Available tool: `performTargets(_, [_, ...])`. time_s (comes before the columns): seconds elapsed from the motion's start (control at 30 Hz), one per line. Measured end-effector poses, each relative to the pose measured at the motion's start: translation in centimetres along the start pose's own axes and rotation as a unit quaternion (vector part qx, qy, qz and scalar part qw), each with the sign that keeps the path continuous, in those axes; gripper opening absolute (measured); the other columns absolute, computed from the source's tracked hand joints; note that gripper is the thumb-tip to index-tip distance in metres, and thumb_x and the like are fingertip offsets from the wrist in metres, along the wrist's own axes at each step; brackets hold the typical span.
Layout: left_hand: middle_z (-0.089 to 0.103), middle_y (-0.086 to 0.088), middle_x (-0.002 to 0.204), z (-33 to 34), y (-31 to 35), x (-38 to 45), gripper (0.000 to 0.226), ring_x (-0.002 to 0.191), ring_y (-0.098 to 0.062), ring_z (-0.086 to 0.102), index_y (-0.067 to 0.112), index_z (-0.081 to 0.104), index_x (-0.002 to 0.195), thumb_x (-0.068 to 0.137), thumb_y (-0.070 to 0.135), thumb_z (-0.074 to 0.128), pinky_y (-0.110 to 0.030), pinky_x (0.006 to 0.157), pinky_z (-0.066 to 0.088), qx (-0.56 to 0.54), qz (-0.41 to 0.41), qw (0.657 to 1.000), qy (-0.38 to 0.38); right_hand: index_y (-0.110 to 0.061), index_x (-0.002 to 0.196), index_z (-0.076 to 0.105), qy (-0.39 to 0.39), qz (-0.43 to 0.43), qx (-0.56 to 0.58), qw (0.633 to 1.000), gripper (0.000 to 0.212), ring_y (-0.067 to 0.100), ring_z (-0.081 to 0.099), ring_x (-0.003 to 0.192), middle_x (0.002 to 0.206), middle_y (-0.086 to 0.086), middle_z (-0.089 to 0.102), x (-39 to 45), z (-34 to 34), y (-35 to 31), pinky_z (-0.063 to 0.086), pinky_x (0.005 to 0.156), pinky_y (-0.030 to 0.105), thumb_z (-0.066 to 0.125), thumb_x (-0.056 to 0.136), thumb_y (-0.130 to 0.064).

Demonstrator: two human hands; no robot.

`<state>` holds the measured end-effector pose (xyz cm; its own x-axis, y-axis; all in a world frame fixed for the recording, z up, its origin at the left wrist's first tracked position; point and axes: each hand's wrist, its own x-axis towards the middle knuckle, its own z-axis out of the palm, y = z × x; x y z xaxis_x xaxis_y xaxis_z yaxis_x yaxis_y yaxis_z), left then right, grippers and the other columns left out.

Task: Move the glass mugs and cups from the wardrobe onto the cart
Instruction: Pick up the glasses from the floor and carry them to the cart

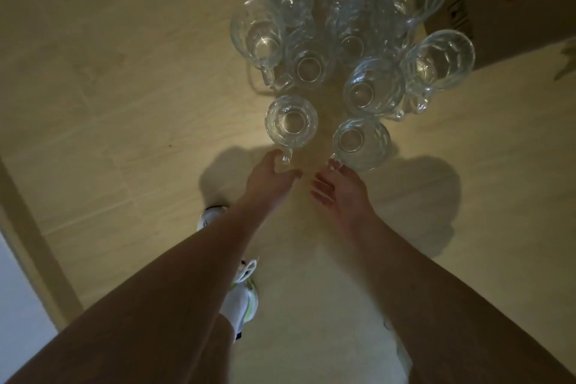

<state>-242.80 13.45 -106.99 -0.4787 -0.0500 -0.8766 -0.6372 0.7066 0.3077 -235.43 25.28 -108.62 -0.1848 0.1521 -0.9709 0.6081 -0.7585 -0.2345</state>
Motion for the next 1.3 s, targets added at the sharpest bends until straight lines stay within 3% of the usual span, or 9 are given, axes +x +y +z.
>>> performTargets(0.2, [0.058,0.003,0.133,0.8,1.4,1.0,0.041,0.121,-0.017,0.055,0.024,0.057,0.128,0.090,0.018,0.071,-0.047,0.101,0.053,-0.138,-0.071,0.985,-0.078,-0.016,0.099,0.064,-0.023,0.034,0.022,0.999,0.004,0.022,0.064,0.096,0.105,0.007,0.067,1.2,-0.4,-0.3,0.055,0.083,0.037,0.065,0.097,-0.014])
performTargets(0.33, [0.060,-0.003,0.123,1.0,1.6,-0.4,0.028,0.116,-0.019,0.057,0.014,0.058,0.120,0.093,0.015,0.067,-0.046,0.103,0.052,-0.145,-0.077,0.984,-0.073,-0.016,0.094,0.062,0.022,0.027,-0.011,0.999,0.007,0.021,0.064,0.092,0.097,0.005,0.066,0.1,-1.8,-0.4,0.055,0.090,0.043,0.067,0.095,-0.010])
performTargets(0.43, [0.055,-0.004,0.097,0.6,2.0,-2.5,0.010,0.092,-0.019,0.054,0.015,0.056,0.104,0.099,0.020,0.063,-0.046,0.104,0.052,-0.189,-0.101,0.975,-0.067,-0.017,0.088,0.058,0.038,0.030,-0.022,0.999,0.013,0.020,0.061,0.080,0.089,0.008,0.061,-1.8,-3.0,-1.3,0.055,0.078,0.037,0.067,0.095,-0.011])
performTargets(0.67, [0.055,-0.009,0.096,-3.7,3.6,-11.1,0.025,0.096,-0.027,0.058,0.013,0.057,0.119,0.101,0.030,0.062,-0.043,0.091,0.059,-0.214,-0.175,0.957,-0.088,-0.012,0.102,0.060,0.085,0.044,-0.069,0.993,0.017,0.016,0.048,0.060,0.072,0.007,0.049,-11.2,-3.5,-3.9,0.043,0.054,0.030,0.072,0.090,-0.011])
performTargets(0.8, [0.054,-0.008,0.092,-8.1,6.8,-17.1,0.028,0.089,-0.025,0.058,0.011,0.059,0.113,0.099,0.034,0.065,-0.036,0.073,0.060,-0.216,-0.153,0.962,-0.071,-0.002,0.115,0.052,0.080,0.012,-0.116,0.990,0.033,0.017,0.045,0.060,0.071,0.007,0.047,-18.7,-2.1,-7.2,0.043,0.057,0.030,0.071,0.089,-0.010])
performTargets(0.97, [0.054,-0.012,0.099,-16.6,14.3,-25.7,0.037,0.092,-0.027,0.056,0.007,0.058,0.122,0.101,0.037,0.061,-0.037,0.077,0.058,-0.227,-0.086,0.967,-0.077,-0.019,0.107,0.058,0.035,-0.038,-0.153,0.987,0.022,0.016,0.053,0.064,0.077,0.009,0.056,-30.1,3.5,-13.6,0.055,0.058,0.029,0.073,0.091,-0.020])
performTargets(1.13, [0.051,-0.010,0.081,-27.9,23.3,-34.5,0.030,0.086,-0.028,0.057,0.006,0.059,0.105,0.101,0.036,0.061,-0.043,0.089,0.057,-0.245,0.006,0.969,-0.024,-0.017,0.090,0.056,-0.002,-0.119,-0.170,0.978,0.016,0.017,0.052,0.061,0.074,0.010,0.056,-42.5,11.1,-20.2,0.054,0.058,0.031,0.072,0.092,-0.018])
performTargets(1.3, [0.051,-0.008,0.080,-39.4,30.5,-43.7,0.028,0.074,-0.024,0.054,0.009,0.059,0.095,0.103,0.036,0.058,-0.041,0.079,0.057,-0.266,0.097,0.959,0.012,-0.011,0.093,0.057,-0.053,-0.206,-0.177,0.961,0.013,0.016,0.051,0.055,0.070,0.009,0.052,-55.0,18.5,-25.8,0.048,0.056,0.032,0.069,0.094,-0.017])
